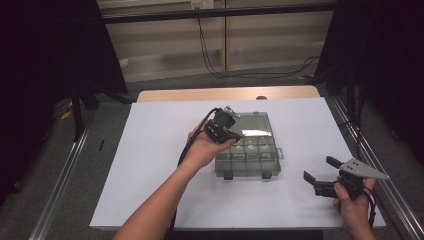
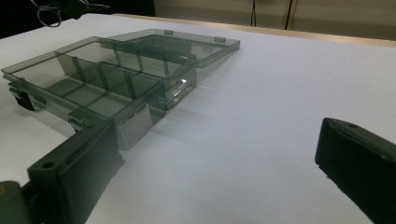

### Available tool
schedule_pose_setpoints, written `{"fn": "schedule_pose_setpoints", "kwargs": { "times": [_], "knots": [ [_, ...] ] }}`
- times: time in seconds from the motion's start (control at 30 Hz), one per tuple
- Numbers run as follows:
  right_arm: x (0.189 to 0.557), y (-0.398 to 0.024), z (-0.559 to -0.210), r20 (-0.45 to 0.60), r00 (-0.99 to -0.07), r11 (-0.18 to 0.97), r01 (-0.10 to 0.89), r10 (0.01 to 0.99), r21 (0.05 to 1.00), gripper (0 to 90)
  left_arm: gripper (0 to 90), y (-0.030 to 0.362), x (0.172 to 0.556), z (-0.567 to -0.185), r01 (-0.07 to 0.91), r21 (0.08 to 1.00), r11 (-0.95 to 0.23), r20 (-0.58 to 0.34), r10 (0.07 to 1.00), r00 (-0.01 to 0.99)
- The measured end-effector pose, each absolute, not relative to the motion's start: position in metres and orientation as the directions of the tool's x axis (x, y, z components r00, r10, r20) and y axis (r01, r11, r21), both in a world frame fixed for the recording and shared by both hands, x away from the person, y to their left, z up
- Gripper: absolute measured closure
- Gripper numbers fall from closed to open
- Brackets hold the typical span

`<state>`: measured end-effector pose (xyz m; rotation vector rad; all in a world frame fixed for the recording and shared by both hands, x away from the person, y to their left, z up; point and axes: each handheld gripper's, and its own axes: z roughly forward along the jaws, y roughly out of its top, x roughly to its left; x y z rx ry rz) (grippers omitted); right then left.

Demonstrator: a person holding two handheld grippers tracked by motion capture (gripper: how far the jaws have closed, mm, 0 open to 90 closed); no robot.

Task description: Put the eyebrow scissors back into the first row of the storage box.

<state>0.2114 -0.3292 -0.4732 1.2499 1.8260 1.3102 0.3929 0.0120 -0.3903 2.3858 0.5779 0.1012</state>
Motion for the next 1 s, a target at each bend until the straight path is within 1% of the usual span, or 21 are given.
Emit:
{"fn": "schedule_pose_setpoints", "kwargs": {
  "times": [0.1, 0.13, 0.17, 0.23, 0.27, 0.4, 0.67, 0.77, 0.83, 0.9, 0.93, 0.97, 1.0],
  "knots": [
    [0.211, -0.329, -0.473, 0.073, -0.407, 0.087, 0.361, 0.91, 0.929, 0.0, 88.7, 0.01, 0.397, -0.394, 0.373, 0.626, -0.684, -0.071, 0.427, 0.902],
    [0.212, -0.329, -0.473, 0.072, -0.408, 0.088, 0.36, 0.91, 0.929, 0.0, 88.7, 0.009, 0.397, -0.396, 0.386, 0.633, -0.671, -0.078, 0.441, 0.894],
    [0.212, -0.329, -0.473, 0.073, -0.408, 0.088, 0.36, 0.91, 0.929, 0.0, 88.7, 0.009, 0.399, -0.396, 0.369, 0.625, -0.688, -0.06, 0.429, 0.901],
    [0.212, -0.329, -0.473, 0.073, -0.409, 0.087, 0.36, 0.91, 0.929, 0.0, 88.7, 0.009, 0.4, -0.398, 0.371, 0.629, -0.683, -0.057, 0.435, 0.899],
    [0.212, -0.329, -0.473, 0.074, -0.409, 0.086, 0.361, 0.91, 0.929, 0.0, 88.7, 0.008, 0.401, -0.4, 0.384, 0.641, -0.665, -0.071, 0.447, 0.892],
    [0.211, -0.33, -0.473, 0.074, -0.412, 0.088, 0.362, 0.908, 0.928, 0.0, 88.5, 0.006, 0.403, -0.404, 0.355, 0.638, -0.683, -0.045, 0.427, 0.903],
    [0.211, -0.33, -0.474, 0.075, -0.413, 0.088, 0.362, 0.908, 0.928, 0.0, 88.3, 0.002, 0.406, -0.415, 0.37, 0.642, -0.671, -0.065, 0.434, 0.899],
    [0.211, -0.33, -0.474, 0.076, -0.413, 0.088, 0.362, 0.908, 0.928, 0.0, 88.0, 0.002, 0.408, -0.417, 0.35, 0.63, -0.694, -0.045, 0.418, 0.907],
    [0.212, -0.33, -0.474, 0.075, -0.413, 0.088, 0.363, 0.907, 0.928, 0.0, 87.4, 0.001, 0.407, -0.421, 0.375, 0.642, -0.669, -0.057, 0.446, 0.893],
    [0.212, -0.33, -0.474, 0.075, -0.414, 0.088, 0.362, 0.907, 0.928, 0.0, 86.9, 0.003, 0.41, -0.421, 0.364, 0.634, -0.682, -0.048, 0.434, 0.9],
    [0.212, -0.33, -0.474, 0.075, -0.414, 0.089, 0.362, 0.907, 0.928, 0.0, 86.3, 0.002, 0.409, -0.422, 0.371, 0.647, -0.666, -0.057, 0.443, 0.894],
    [0.212, -0.33, -0.474, 0.077, -0.414, 0.087, 0.363, 0.907, 0.928, 0.0, 84.4, 0.003, 0.41, -0.422, 0.366, 0.647, -0.669, -0.06, 0.433, 0.899],
    [0.212, -0.33, -0.474, 0.077, -0.414, 0.087, 0.363, 0.907, 0.928, 0.0, 78.6, 0.004, 0.41, -0.421, 0.354, 0.646, -0.676, -0.055, 0.421, 0.906]
  ]
}}
